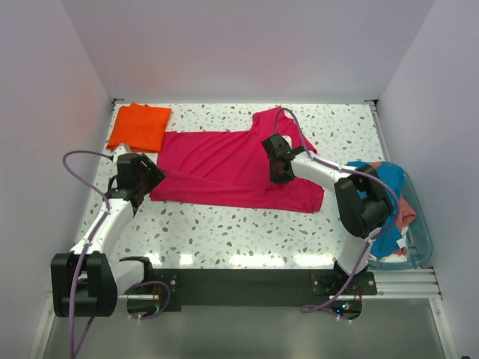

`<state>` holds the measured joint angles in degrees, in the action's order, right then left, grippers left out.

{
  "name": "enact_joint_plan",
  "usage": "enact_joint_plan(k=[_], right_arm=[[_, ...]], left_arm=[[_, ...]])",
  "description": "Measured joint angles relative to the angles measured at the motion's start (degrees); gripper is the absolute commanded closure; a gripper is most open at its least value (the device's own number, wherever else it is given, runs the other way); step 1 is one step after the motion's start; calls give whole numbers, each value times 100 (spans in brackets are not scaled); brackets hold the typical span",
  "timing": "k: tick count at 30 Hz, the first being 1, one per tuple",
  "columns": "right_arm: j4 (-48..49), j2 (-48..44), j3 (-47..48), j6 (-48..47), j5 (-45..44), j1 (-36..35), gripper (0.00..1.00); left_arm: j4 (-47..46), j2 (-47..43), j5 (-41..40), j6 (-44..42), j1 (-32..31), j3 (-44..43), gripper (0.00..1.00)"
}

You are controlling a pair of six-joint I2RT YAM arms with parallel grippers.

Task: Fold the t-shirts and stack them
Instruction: Fold the tshirt

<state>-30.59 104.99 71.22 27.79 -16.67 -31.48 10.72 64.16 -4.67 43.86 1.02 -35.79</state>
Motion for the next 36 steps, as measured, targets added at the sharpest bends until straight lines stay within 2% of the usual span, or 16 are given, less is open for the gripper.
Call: enact_joint_plan(k=[9, 22, 26, 33, 36], right_arm=[[55, 0, 236, 28, 164, -2, 100], [155, 0, 527, 28, 271, -2, 100], [155, 0, 527, 26, 271, -2, 100], [160, -9, 503, -35, 260, -2, 83], [170, -79, 378, -66, 269, -2, 78]], left_arm=[[-68, 647, -278, 70, 0, -94, 41], [-37, 2277, -636, 229, -26, -1447, 46], [-33, 2693, -737, 365, -219, -1648, 47], [98, 3244, -822, 619, -505, -1853, 54], [146, 3320, -863, 688, -533, -1919, 62]])
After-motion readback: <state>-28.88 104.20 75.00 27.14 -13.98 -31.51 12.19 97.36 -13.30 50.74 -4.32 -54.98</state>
